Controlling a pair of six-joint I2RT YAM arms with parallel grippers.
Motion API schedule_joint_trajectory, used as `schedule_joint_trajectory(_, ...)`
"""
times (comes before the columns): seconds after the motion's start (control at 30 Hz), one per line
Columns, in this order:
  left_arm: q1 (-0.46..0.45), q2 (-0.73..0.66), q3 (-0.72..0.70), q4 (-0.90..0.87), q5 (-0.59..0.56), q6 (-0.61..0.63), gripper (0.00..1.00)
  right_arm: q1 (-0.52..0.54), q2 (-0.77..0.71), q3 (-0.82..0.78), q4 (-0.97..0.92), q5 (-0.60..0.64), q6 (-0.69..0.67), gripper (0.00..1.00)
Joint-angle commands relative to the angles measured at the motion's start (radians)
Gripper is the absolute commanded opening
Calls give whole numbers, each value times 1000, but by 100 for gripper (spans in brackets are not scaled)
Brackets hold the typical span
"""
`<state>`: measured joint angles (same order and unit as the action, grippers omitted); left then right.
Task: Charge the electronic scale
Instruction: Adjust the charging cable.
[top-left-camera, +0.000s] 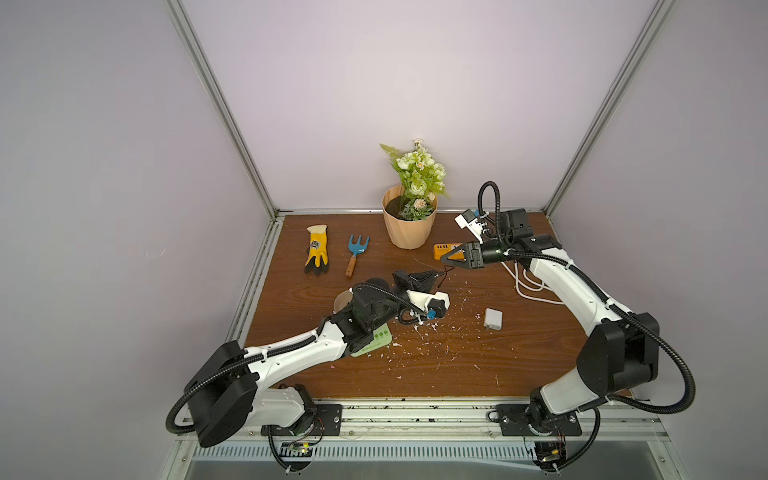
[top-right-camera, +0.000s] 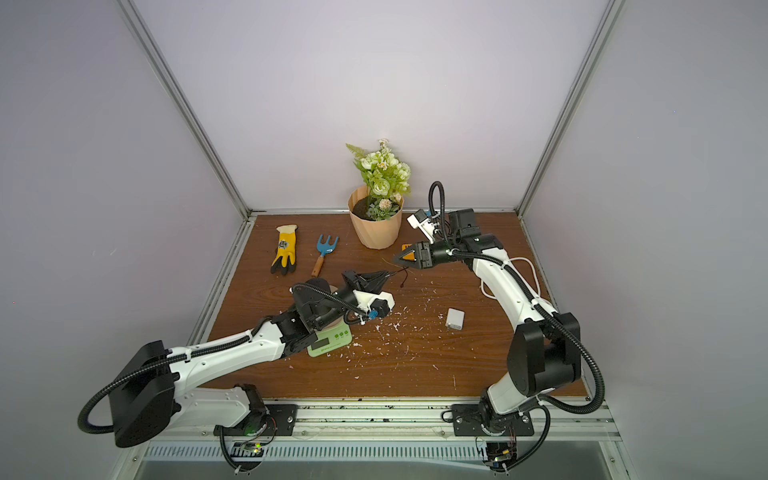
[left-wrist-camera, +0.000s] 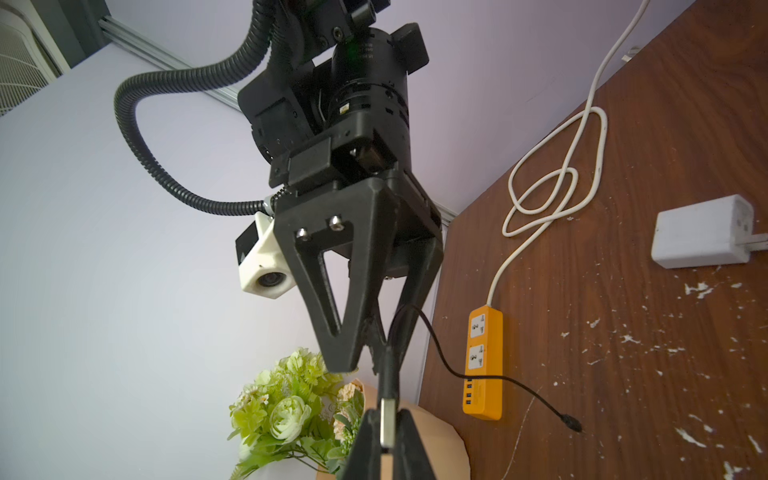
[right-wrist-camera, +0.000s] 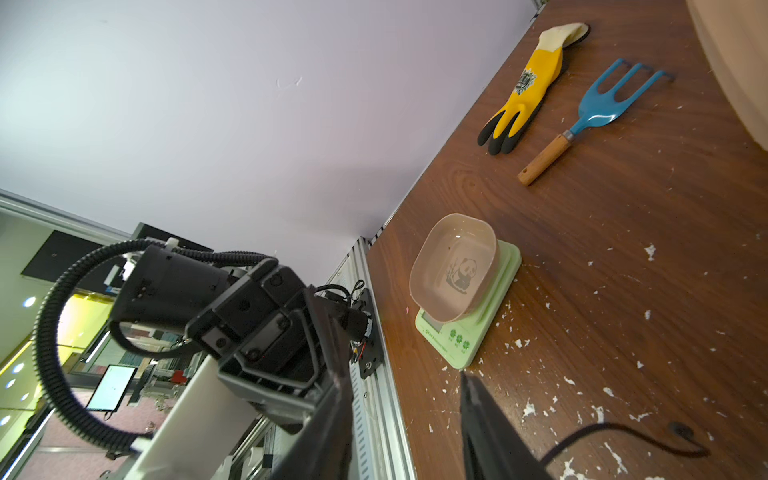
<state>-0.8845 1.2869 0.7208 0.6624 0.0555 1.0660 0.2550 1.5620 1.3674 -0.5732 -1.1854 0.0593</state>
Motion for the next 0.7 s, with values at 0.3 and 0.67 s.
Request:
schedule_joint_trajectory(0.3, -10, 33, 60, 11, -49, 120, 11, 8, -63, 20, -95, -65, -137, 45)
schedule_joint_trajectory(0.67, -10, 61, 86, 41, -47, 135, 10, 8, -85, 0, -96, -125, -145, 43)
